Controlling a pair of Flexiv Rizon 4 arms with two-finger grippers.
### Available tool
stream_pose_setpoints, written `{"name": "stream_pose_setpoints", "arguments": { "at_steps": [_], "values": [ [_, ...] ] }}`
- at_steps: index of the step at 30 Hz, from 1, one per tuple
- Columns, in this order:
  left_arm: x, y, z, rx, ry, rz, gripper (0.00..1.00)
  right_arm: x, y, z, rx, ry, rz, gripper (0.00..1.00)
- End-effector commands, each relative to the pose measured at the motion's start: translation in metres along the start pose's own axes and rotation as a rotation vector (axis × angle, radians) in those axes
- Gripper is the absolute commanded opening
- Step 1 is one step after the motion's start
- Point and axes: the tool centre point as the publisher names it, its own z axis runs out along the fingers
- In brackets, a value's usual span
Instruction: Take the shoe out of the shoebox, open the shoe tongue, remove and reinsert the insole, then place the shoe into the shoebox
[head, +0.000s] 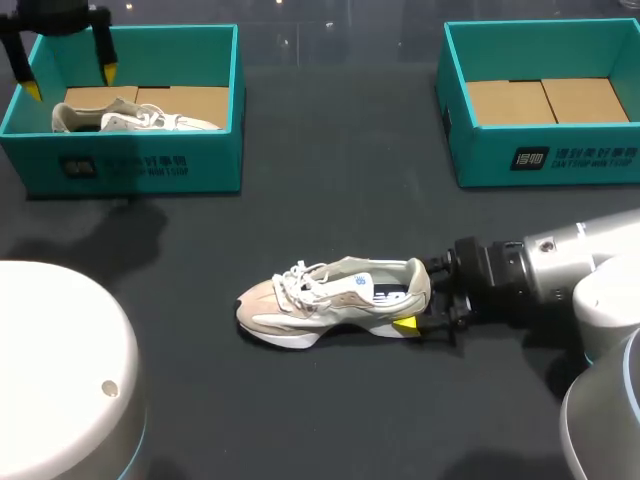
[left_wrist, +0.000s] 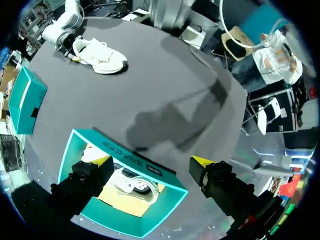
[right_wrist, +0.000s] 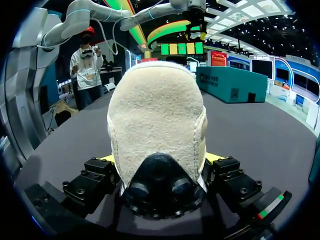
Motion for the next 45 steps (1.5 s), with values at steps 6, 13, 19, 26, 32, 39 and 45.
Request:
{"name": "stream_pose_setpoints", "arguments": {
  "at_steps": [6, 13, 19, 26, 32, 39, 45],
  "values": [
    [0.004, -0.011, 0.001, -0.022, -0.018, -0.178, 1.0, 0.0, 0.0, 0.003, 0.002, -0.002, 0.0, 0.0],
    [-0.02, -0.071, 0.0, 0.02, -0.015, -0.685, 1.0, 0.0, 0.0, 0.003, 0.002, -0.002, 0.0, 0.0],
    [-0.039, -0.109, 0.0, -0.056, -0.099, -1.217, 1.0, 0.0, 0.0, 0.003, 0.002, -0.002, 0.0, 0.0],
    [-0.039, -0.109, 0.0, -0.056, -0.099, -1.217, 1.0, 0.0, 0.0, 0.003, 0.002, -0.002, 0.0, 0.0],
    [-0.041, -0.136, 0.004, 0.034, -0.094, -1.387, 1.0, 0.0, 0.0, 0.003, 0.002, -0.002, 0.0, 0.0],
    [-0.058, -0.213, 0.021, 0.094, -0.085, -1.95, 1.0, 0.0, 0.0, 0.003, 0.002, -0.002, 0.0, 0.0],
    [-0.067, -0.231, 0.026, 0.047, -0.215, -2.088, 1.0, 0.0, 0.0, 0.003, 0.002, -0.002, 0.0, 0.0]
  ]
}}
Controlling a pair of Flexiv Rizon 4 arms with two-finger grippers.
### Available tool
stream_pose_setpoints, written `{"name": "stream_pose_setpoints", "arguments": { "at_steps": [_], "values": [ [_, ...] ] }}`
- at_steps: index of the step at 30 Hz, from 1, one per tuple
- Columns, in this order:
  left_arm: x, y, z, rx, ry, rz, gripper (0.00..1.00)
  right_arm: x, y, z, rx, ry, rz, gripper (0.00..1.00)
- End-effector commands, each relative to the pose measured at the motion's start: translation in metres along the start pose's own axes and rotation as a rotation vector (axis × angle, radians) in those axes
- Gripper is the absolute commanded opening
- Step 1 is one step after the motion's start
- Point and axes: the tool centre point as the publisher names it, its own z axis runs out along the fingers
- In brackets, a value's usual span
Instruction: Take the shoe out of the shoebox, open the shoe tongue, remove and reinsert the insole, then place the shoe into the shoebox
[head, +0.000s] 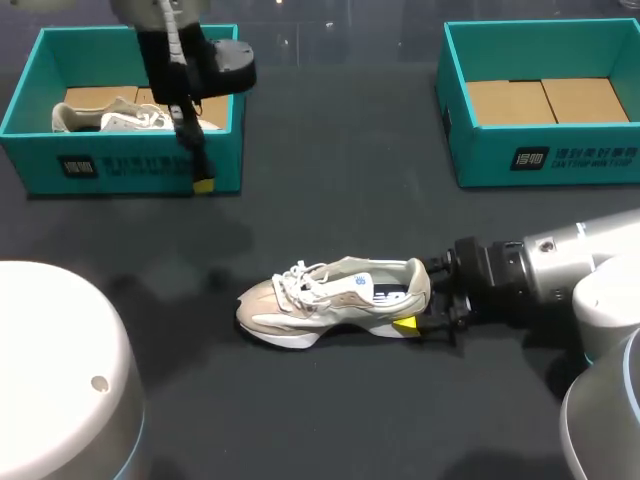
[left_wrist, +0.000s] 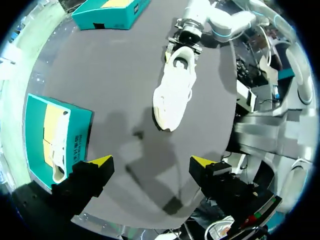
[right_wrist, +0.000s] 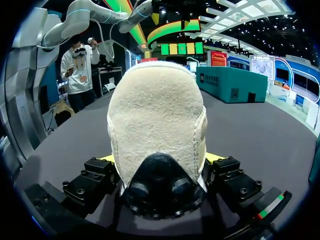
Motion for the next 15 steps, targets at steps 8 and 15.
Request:
{"name": "stream_pose_setpoints", "arguments": {
  "at_steps": [8, 15],
  "values": [
    [0.012, -0.004, 0.007, 0.069, -0.131, -0.808, 1.0, 0.0, 0.0, 0.003, 0.003, -0.001, 0.0, 0.0],
    [0.04, -0.033, 0.031, -0.026, -0.128, -1.027, 1.0, 0.0, 0.0, 0.003, 0.003, -0.001, 0.0, 0.0]
  ]
}}
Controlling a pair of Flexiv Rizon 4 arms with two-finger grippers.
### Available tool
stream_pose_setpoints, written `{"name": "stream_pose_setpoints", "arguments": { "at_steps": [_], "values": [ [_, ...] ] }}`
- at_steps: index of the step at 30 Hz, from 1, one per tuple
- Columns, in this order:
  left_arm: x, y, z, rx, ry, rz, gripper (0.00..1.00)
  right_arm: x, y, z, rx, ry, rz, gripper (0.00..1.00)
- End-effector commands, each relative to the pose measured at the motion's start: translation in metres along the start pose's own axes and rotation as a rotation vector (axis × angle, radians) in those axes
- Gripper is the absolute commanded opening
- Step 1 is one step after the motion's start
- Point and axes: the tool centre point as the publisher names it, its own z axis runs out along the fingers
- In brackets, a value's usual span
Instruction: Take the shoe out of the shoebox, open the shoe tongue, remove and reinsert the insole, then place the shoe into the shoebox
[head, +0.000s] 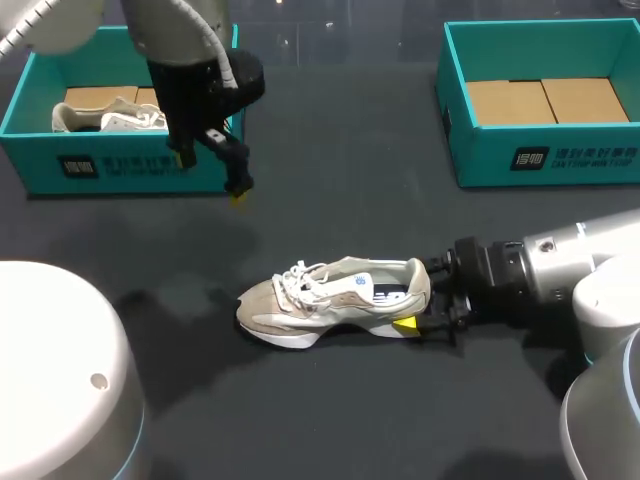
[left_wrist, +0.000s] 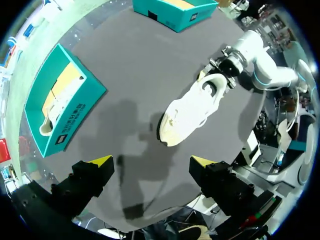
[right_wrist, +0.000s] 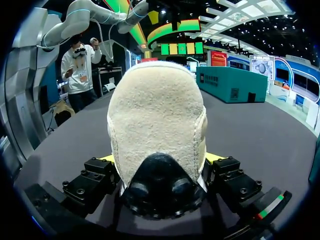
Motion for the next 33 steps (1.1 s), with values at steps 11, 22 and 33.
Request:
{"name": "stream_pose_setpoints", "arguments": {
  "at_steps": [11, 22, 33],
  "values": [
    [0.055, -0.031, 0.035, -0.186, 0.012, -0.874, 1.0, 0.0, 0.0, 0.003, 0.002, -0.001, 0.0, 0.0],
    [0.078, -0.043, 0.05, -0.237, -0.077, -1.022, 1.0, 0.0, 0.0, 0.003, 0.002, -0.001, 0.0, 0.0],
    [0.134, -0.069, 0.085, -0.193, -0.167, -0.959, 1.0, 0.0, 0.0, 0.003, 0.002, -0.001, 0.0, 0.0]
  ]
}}
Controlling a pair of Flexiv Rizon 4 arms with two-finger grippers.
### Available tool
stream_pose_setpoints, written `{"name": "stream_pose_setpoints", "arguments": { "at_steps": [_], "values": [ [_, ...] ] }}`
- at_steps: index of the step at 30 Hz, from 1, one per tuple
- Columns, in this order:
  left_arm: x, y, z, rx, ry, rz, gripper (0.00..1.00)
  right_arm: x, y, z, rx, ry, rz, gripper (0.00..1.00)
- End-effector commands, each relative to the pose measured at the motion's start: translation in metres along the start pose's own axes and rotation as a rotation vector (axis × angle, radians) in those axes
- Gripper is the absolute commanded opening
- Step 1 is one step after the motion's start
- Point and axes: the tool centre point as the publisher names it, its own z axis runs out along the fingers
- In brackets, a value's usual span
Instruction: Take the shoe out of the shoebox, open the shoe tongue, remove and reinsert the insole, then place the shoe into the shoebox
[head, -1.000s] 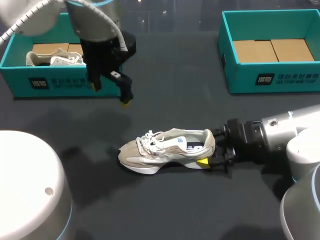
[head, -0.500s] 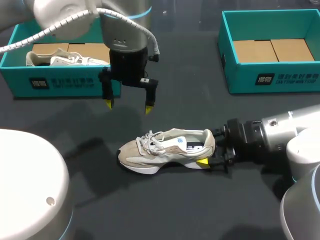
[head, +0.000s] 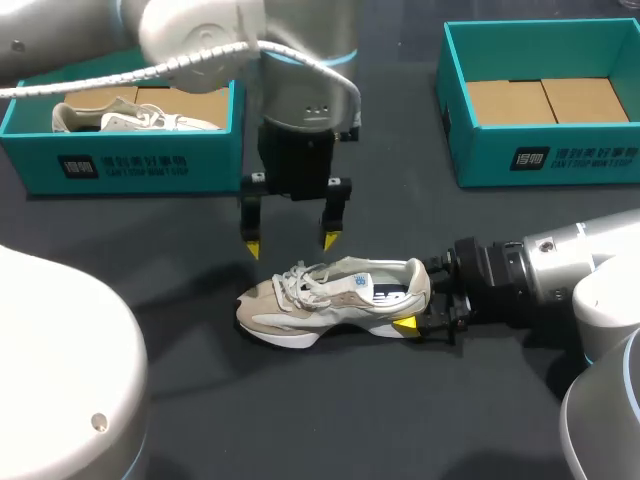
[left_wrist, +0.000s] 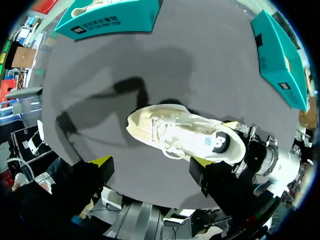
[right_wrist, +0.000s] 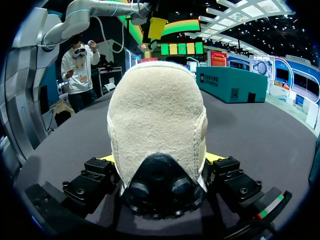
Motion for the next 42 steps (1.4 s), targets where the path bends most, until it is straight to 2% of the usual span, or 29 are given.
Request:
{"name": "stream_pose_setpoints", "arguments": {
  "at_steps": [1, 12, 13, 16, 24, 33, 42],
  "values": [
    [0.048, 0.007, 0.006, 0.028, -0.073, 0.074, 1.0, 0.0, 0.0, 0.003, 0.003, -0.001, 0.0, 0.0],
    [0.048, 0.007, 0.006, 0.028, -0.073, 0.074, 1.0, 0.0, 0.0, 0.003, 0.003, -0.001, 0.0, 0.0],
    [0.053, 0.008, 0.01, 0.052, -0.077, 0.112, 1.0, 0.0, 0.0, 0.003, 0.003, -0.001, 0.0, 0.0],
    [0.065, 0.01, 0.022, 0.058, -0.07, 0.178, 1.0, 0.0, 0.0, 0.003, 0.003, -0.001, 0.0, 0.0],
    [0.091, 0.009, 0.047, 0.044, -0.116, 0.211, 1.0, 0.0, 0.0, 0.003, 0.003, -0.001, 0.0, 0.0],
    [0.105, 0.007, 0.067, 0.037, -0.169, 0.195, 1.0, 0.0, 0.0, 0.003, 0.003, -0.001, 0.0, 0.0],
    [0.106, 0.006, 0.088, 0.02, -0.246, 0.165, 1.0, 0.0, 0.0, 0.003, 0.003, -0.001, 0.0, 0.0]
  ]
}}
